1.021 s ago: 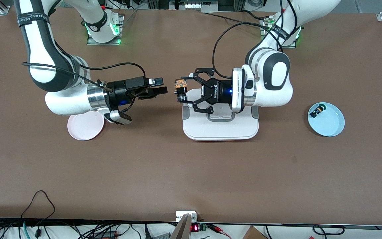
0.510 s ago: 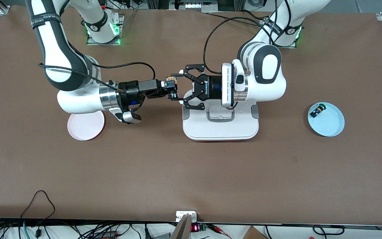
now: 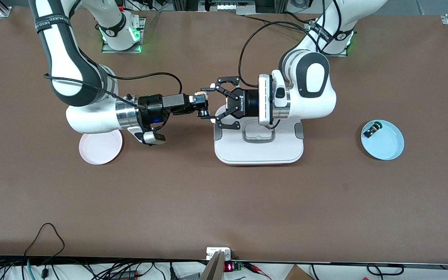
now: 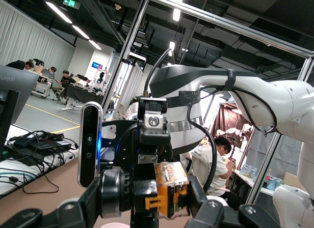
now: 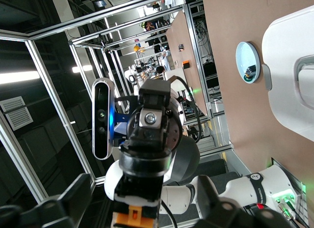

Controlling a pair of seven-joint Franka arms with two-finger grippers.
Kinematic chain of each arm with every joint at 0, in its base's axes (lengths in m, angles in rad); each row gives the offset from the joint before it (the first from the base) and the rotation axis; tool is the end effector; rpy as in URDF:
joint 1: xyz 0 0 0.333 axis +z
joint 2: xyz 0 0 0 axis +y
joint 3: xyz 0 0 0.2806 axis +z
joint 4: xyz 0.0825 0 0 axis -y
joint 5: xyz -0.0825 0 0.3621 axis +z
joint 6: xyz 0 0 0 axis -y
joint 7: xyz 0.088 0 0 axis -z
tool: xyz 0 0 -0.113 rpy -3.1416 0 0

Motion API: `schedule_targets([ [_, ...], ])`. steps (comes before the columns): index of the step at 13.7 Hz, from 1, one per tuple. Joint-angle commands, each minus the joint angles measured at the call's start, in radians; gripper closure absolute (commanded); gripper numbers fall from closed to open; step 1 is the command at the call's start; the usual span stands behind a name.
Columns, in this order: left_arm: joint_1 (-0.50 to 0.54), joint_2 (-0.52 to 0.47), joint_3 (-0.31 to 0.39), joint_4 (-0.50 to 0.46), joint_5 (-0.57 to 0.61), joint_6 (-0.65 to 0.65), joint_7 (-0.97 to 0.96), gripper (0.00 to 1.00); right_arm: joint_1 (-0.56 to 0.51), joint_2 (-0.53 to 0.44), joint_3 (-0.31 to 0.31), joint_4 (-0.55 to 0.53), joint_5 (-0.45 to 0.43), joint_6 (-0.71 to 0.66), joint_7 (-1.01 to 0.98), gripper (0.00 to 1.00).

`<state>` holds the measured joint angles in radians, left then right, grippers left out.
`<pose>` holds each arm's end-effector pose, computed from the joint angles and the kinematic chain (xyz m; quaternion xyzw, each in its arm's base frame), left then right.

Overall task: Transfer orange switch to right arm and place
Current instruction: 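Close the right gripper on the switch and open the left gripper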

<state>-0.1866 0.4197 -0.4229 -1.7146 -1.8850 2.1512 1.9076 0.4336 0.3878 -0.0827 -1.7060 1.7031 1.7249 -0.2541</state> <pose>0.5356 -0.3879 0.4001 0.5738 -0.3619 0.4368 0.5907 0.5593 0.3150 0.4090 -0.7038 0.0415 0.1524 0.6926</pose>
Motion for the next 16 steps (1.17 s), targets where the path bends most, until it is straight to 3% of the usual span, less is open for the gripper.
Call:
schedule_targets([
  [1,-0.004,0.010,-0.004,0.023,0.013,0.012,-0.004,0.96,-0.007,0.000,0.006,0.014,0.003,-0.001,0.004,0.49],
  [4,-0.004,0.010,-0.004,0.023,0.012,0.012,-0.004,0.95,-0.010,-0.001,0.006,0.014,0.004,-0.001,0.004,0.72],
  [6,-0.004,0.010,-0.004,0.023,0.012,0.012,-0.004,0.93,-0.022,-0.004,0.006,0.014,0.004,-0.001,0.003,0.79],
  [7,-0.004,0.010,-0.004,0.023,0.012,0.012,-0.004,0.87,-0.022,-0.004,0.006,0.014,0.004,-0.001,0.003,0.79],
  [8,-0.004,0.010,-0.004,0.023,0.004,0.012,-0.004,0.31,-0.022,-0.006,0.006,0.014,0.006,-0.001,-0.008,0.79],
  [9,-0.002,0.007,-0.004,0.023,0.003,0.010,-0.011,0.00,-0.022,-0.006,0.006,0.014,0.004,-0.001,-0.017,0.79],
  [11,0.016,0.001,-0.002,0.021,0.006,0.010,-0.008,0.00,-0.022,-0.006,0.006,0.014,0.006,-0.001,-0.025,0.79],
  [14,0.123,-0.021,-0.002,0.009,0.020,0.006,-0.007,0.00,-0.022,-0.006,0.006,0.014,0.000,-0.001,-0.046,0.80],
  [16,0.229,-0.054,-0.002,-0.026,0.020,-0.002,-0.005,0.00,-0.056,-0.015,0.006,0.009,-0.090,-0.002,-0.076,0.81],
])
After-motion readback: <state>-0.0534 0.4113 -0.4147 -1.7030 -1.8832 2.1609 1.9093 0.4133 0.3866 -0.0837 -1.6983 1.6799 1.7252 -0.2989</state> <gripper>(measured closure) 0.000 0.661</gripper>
